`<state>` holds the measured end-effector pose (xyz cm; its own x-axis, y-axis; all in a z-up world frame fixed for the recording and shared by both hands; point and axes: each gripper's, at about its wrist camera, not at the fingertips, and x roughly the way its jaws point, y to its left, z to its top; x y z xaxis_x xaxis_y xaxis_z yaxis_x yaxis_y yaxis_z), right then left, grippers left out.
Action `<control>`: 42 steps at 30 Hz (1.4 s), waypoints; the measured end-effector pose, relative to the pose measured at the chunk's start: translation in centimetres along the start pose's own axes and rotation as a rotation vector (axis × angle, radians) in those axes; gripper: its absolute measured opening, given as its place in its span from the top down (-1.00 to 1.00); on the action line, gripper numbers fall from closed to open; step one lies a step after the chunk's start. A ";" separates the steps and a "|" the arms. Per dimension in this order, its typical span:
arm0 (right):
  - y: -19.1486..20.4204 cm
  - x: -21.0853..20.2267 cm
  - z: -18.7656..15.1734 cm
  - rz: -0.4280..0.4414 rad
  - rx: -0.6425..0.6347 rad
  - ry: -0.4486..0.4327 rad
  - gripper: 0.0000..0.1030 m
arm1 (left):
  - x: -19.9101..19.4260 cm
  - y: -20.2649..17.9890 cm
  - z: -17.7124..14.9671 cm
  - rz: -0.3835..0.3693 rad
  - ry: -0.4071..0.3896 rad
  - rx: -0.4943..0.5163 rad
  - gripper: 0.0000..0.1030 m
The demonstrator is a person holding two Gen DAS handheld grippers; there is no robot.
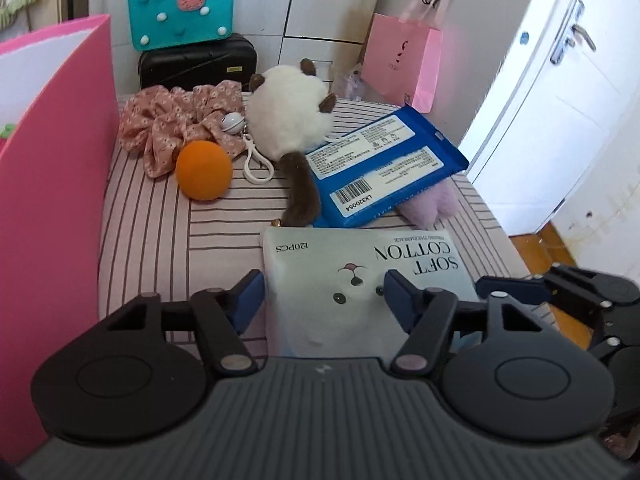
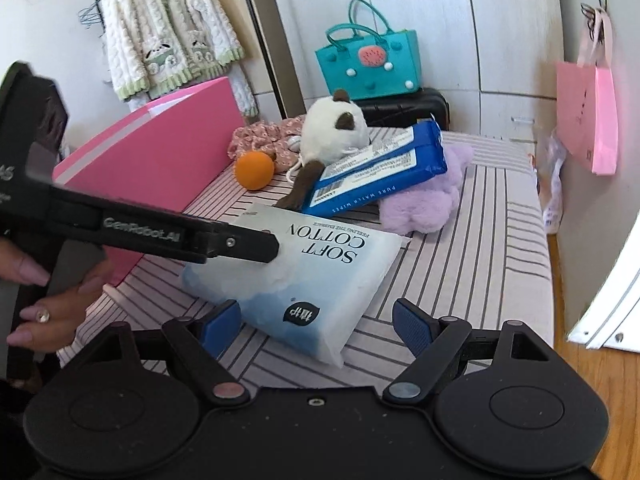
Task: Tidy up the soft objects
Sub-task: 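Reach the left tool to the white Soft Cotton tissue pack and grasp it, then lift the tissue pack with the left tool and carry it over the box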
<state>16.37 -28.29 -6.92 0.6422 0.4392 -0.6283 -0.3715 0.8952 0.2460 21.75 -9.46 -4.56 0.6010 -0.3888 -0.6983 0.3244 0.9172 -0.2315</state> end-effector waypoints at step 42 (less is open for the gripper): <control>3.7 -3.0 0.4 -0.028 0.077 0.122 0.17 | -7.8 -1.7 -1.9 -0.098 -0.055 0.233 0.35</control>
<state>13.37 -26.28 -3.87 0.5639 0.4053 -0.7195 -0.2986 0.9124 0.2800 15.15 -7.86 -0.01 0.5953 -0.4849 -0.6407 0.5385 0.8326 -0.1297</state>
